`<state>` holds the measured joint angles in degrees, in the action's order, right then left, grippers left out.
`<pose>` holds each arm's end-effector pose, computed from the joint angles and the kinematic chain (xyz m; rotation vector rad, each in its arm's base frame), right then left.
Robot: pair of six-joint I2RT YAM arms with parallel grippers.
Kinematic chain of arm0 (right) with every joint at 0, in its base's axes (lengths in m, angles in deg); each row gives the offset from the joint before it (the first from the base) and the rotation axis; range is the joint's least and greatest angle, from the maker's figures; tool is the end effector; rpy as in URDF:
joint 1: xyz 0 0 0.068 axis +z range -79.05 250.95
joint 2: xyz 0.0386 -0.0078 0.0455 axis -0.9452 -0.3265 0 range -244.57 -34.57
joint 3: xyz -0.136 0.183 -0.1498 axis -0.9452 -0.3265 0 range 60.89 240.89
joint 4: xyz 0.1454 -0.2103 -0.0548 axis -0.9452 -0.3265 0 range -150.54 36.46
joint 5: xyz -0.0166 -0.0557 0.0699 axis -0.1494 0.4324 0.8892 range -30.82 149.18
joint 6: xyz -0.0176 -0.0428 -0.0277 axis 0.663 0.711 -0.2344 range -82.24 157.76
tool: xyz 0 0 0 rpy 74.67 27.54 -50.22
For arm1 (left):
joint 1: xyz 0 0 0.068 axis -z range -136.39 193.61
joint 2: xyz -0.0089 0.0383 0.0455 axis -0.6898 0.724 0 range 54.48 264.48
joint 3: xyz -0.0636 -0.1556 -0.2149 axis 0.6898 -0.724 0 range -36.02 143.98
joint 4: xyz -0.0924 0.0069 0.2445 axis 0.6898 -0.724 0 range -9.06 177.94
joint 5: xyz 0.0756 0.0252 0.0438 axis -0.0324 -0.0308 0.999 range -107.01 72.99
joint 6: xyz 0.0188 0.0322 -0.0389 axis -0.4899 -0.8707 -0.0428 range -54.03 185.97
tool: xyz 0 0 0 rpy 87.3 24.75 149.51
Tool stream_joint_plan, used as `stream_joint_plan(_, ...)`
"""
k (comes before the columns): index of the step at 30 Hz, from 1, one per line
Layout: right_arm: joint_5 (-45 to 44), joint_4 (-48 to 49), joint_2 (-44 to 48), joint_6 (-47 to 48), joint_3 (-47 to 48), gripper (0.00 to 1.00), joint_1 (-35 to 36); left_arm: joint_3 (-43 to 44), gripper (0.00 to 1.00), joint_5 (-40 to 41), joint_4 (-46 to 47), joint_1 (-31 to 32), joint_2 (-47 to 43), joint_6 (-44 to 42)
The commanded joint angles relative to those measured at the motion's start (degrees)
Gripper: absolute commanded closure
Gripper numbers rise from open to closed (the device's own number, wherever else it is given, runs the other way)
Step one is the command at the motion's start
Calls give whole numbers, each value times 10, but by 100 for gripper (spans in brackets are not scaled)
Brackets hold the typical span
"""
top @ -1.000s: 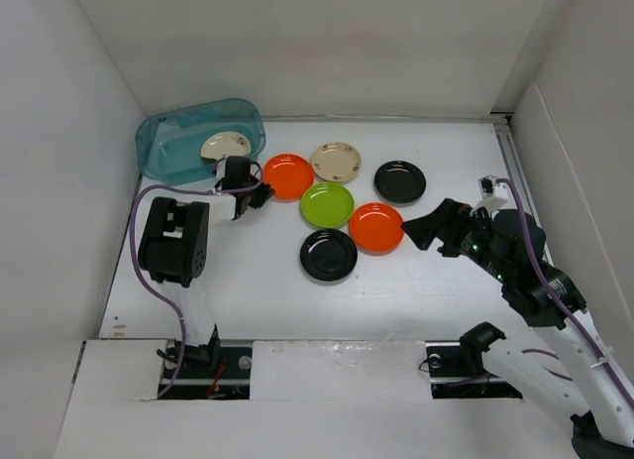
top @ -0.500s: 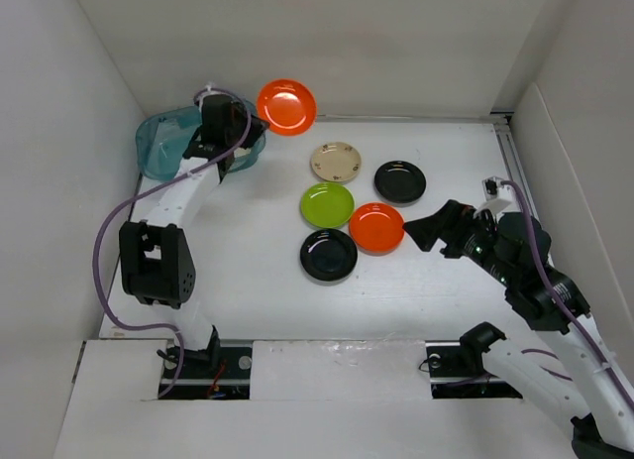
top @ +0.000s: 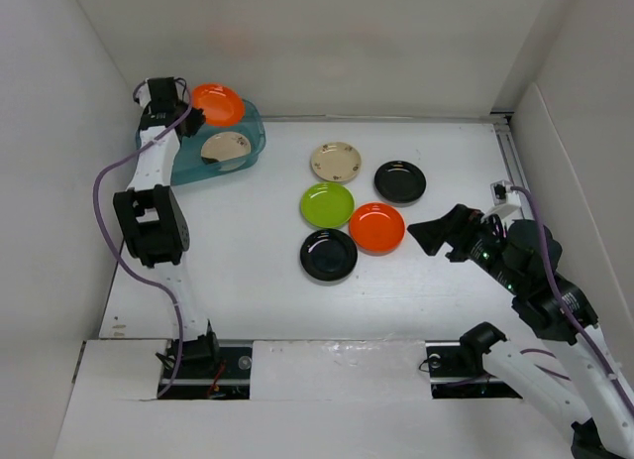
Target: Place the plates into the plastic bin on the countertop
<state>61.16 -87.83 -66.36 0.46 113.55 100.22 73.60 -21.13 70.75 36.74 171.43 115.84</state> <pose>0.0951 0.0547 0.3706 0.1065 1.8863 0.8461 0.4868 0.0560 0.3317 -0.9278 1.8176 -0.5491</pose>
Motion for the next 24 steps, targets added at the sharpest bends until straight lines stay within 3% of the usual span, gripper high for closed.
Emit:
stream_joint_plan(1,6,9,4,5,15,1,-3,9,100,-18,-17,-4,12,-12)
stream_joint_plan(11,6,4,4,5,20,1,-3,16,100,-16,-43,-9,70,-24)
stream_joint_plan(16,6,4,4,5,20,1,-3,0,92,-2,-43,-9,56,-18)
stream_joint_plan(21,11,-2,4,5,20,1,-3,10,43,5,-48,-9,35,-18)
stream_joint_plan(24,11,-2,4,-1,20,1,-3,17,28,-1,-37,-9,17,-23)
